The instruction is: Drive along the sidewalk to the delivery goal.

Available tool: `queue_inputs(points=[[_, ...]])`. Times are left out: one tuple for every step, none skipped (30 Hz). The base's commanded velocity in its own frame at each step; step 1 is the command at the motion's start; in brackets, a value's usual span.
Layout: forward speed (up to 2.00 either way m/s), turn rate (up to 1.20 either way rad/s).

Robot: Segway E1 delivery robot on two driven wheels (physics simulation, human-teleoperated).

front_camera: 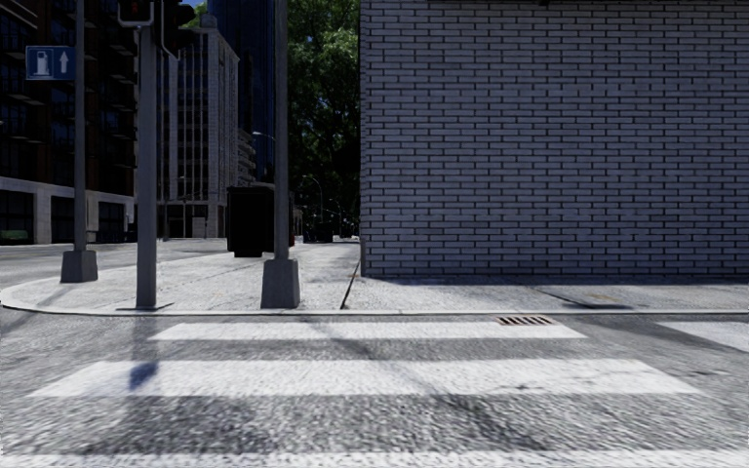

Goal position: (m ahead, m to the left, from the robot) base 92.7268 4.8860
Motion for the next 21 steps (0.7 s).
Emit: queue_inputs(points=[[2.0, 0.0], [2.0, 0.0], [2.0, 0.0], [2.0, 0.0], [2.0, 0.0], [2.0, 0.0], [2.0, 0.0], [2.0, 0.0], [2.0, 0.0], [2.0, 0.0], [2.0, 0.0], [2.0, 0.0], [2.0, 0.0], [2.0, 0.0], [2.0, 0.0], [2.0, 0.0], [2.0, 0.0], [2.0, 0.0], [2.0, 0.0], [2.0, 0.0], [2.0, 0.0]])
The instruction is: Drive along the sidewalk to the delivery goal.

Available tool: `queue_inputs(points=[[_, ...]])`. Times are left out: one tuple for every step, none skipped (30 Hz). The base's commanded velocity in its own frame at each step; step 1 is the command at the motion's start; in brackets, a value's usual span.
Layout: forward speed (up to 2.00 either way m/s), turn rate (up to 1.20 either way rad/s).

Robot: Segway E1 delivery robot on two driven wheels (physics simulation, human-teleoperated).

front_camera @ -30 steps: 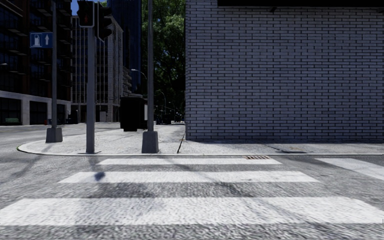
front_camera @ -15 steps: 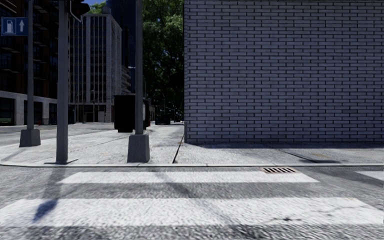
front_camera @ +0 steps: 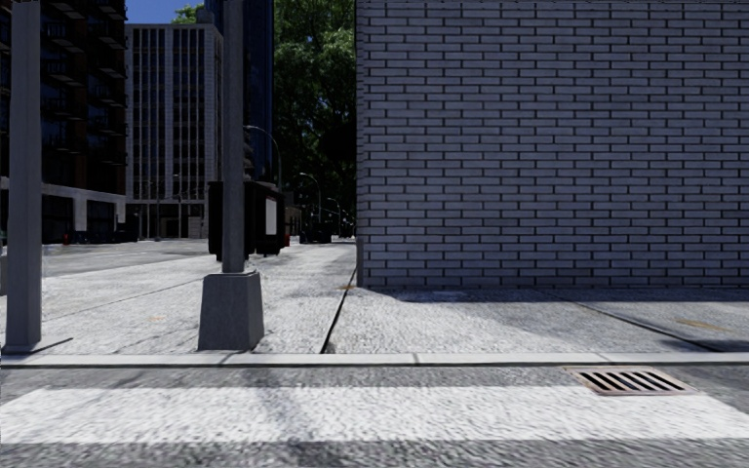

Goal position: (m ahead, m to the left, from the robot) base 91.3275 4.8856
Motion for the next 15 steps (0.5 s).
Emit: queue_inputs(points=[[2.0, 0.0], [2.0, 0.0], [2.0, 0.0], [2.0, 0.0], [2.0, 0.0], [2.0, 0.0], [2.0, 0.0], [2.0, 0.0], [2.0, 0.0], [2.0, 0.0], [2.0, 0.0], [2.0, 0.0], [2.0, 0.0], [2.0, 0.0], [2.0, 0.0]])
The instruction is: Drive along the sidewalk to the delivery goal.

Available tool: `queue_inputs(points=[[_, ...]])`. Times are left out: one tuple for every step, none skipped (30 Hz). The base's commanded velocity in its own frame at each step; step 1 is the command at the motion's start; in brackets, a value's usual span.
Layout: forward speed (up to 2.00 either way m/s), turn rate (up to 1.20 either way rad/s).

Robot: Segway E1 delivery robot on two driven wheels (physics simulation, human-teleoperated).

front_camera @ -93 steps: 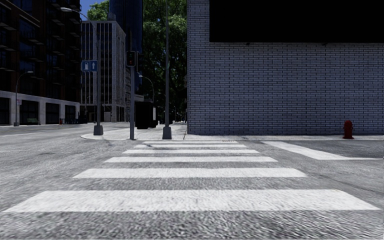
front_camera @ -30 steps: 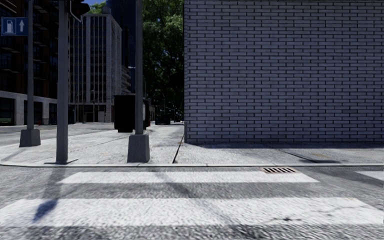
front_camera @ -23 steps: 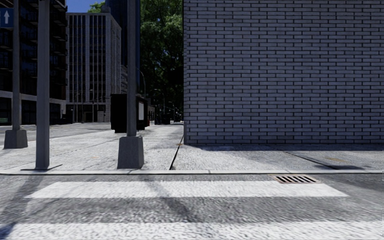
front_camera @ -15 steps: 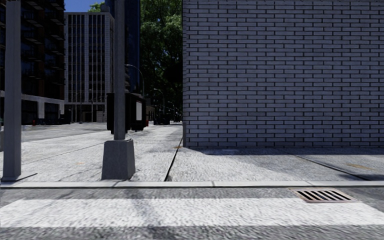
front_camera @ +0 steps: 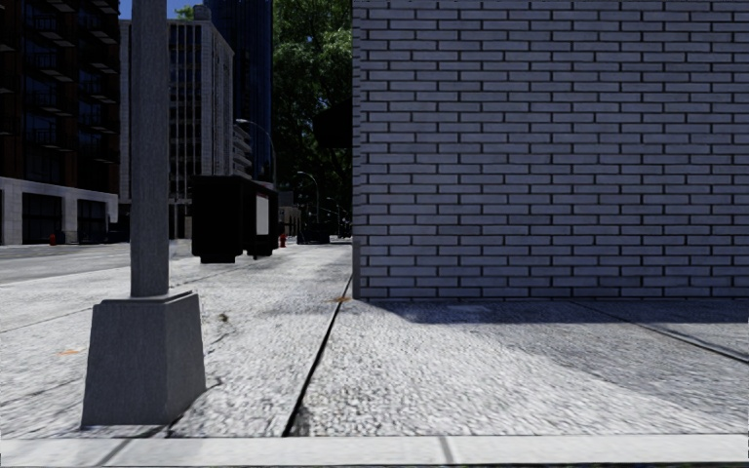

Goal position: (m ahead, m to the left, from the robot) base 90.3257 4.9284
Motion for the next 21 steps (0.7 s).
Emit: queue_inputs(points=[[2.0, 0.0], [2.0, 0.0], [2.0, 0.0], [2.0, 0.0], [2.0, 0.0], [2.0, 0.0], [2.0, 0.0], [2.0, 0.0], [2.0, 0.0], [2.0, 0.0], [2.0, 0.0], [1.96, 0.0], [1.81, 0.0], [1.64, 0.0], [1.56, 0.0], [1.56, 0.0], [1.5, 0.0], [1.47, 0.0], [1.44, 0.0], [1.4, 0.0], [1.39, 0.0]])
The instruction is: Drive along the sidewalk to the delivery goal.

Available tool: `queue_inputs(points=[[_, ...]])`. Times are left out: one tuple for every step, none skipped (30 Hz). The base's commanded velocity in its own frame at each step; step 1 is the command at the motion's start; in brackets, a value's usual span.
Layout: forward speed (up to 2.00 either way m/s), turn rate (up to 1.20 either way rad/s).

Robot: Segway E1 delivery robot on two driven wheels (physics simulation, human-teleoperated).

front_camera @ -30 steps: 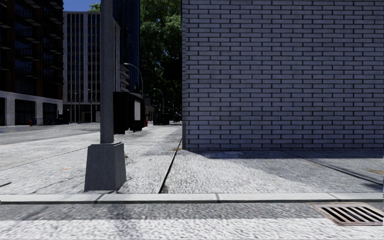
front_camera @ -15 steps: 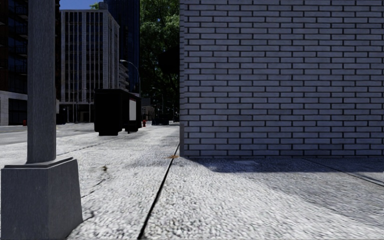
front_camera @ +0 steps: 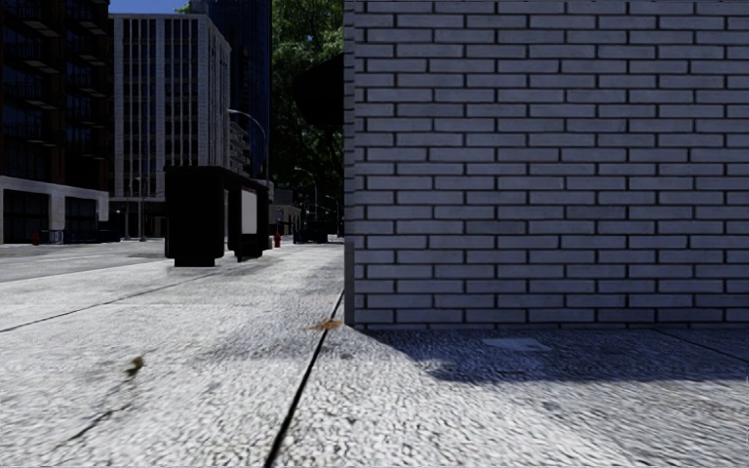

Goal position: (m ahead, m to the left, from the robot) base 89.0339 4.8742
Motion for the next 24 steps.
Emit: queue_inputs(points=[[1.39, 0.0], [1.38, 0.0], [1.38, 0.0], [1.38, 0.0], [1.37, 0.02], [1.37, 0.02], [1.37, 0.22], [1.37, 0.44], [1.37, 0.66], [1.37, 0.79], [1.37, 0.79], [1.37, 0.85], [1.37, 0.88], [1.37, 0.88], [1.37, 0.88], [1.37, 0.88], [1.37, 0.88], [1.37, 0.88], [1.37, 0.88], [1.37, 0.88], [1.37, 0.88], [1.36, 0.88], [1.36, 0.88], [1.36, 0.88]])
